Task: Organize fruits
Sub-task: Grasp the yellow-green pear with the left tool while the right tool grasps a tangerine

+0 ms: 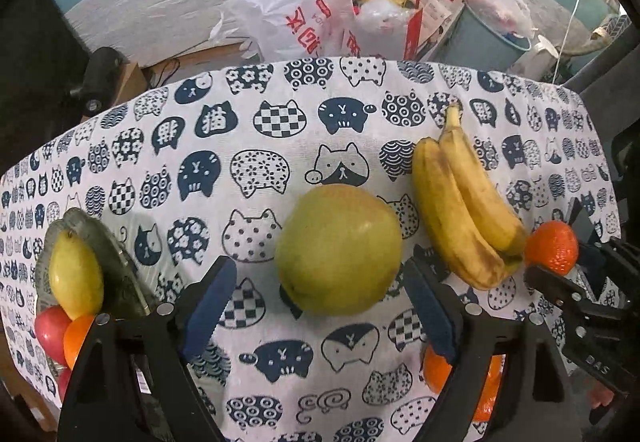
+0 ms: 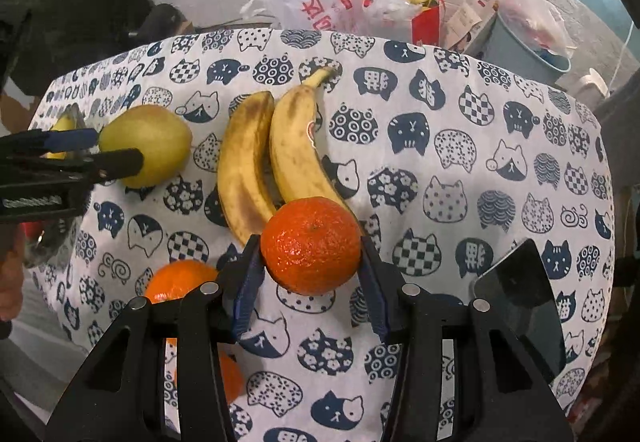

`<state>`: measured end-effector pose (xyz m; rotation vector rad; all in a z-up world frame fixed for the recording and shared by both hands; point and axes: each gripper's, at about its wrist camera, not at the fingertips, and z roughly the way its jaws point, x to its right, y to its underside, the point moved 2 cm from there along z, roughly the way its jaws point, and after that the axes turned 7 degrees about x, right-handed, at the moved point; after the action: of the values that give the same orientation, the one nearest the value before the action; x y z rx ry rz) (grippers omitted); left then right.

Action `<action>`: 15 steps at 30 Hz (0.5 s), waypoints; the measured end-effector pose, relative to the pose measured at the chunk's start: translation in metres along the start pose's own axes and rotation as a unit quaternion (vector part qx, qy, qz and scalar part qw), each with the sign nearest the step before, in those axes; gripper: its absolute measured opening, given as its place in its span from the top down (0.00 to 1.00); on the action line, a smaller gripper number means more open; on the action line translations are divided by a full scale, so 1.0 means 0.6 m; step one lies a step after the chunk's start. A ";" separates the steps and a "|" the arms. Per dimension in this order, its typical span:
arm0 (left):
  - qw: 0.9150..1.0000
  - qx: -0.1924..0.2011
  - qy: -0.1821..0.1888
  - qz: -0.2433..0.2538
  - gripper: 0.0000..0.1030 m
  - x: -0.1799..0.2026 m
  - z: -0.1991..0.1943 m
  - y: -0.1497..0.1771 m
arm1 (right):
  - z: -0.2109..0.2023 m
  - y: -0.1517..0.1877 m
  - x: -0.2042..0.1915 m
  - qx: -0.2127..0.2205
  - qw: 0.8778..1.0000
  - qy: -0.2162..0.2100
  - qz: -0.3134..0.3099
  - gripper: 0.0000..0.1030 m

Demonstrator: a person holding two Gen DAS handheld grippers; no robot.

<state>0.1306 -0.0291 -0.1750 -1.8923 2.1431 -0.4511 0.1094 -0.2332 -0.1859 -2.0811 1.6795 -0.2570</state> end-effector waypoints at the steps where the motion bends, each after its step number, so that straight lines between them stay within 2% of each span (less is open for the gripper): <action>1: 1.000 -0.005 0.001 -0.002 0.16 0.002 0.009 -0.003 | 0.003 -0.003 0.001 0.000 1.000 0.000 0.001 0.56; 11: 0.999 -0.032 0.000 0.005 0.16 0.015 0.064 -0.007 | 0.007 -0.021 0.000 0.002 1.000 -0.001 0.009 0.56; 13: 1.000 -0.025 0.006 0.005 0.16 0.013 0.067 -0.005 | 0.009 -0.023 0.001 0.001 1.000 0.000 0.009 0.56; 15: 1.000 -0.014 0.014 0.007 0.20 0.014 0.065 -0.005 | 0.011 -0.021 0.003 0.000 1.000 0.000 0.011 0.56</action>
<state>0.1470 -0.0402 -0.2096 -1.8944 2.1909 -0.4501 0.1237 -0.2312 -0.1861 -2.0614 1.7005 -0.2511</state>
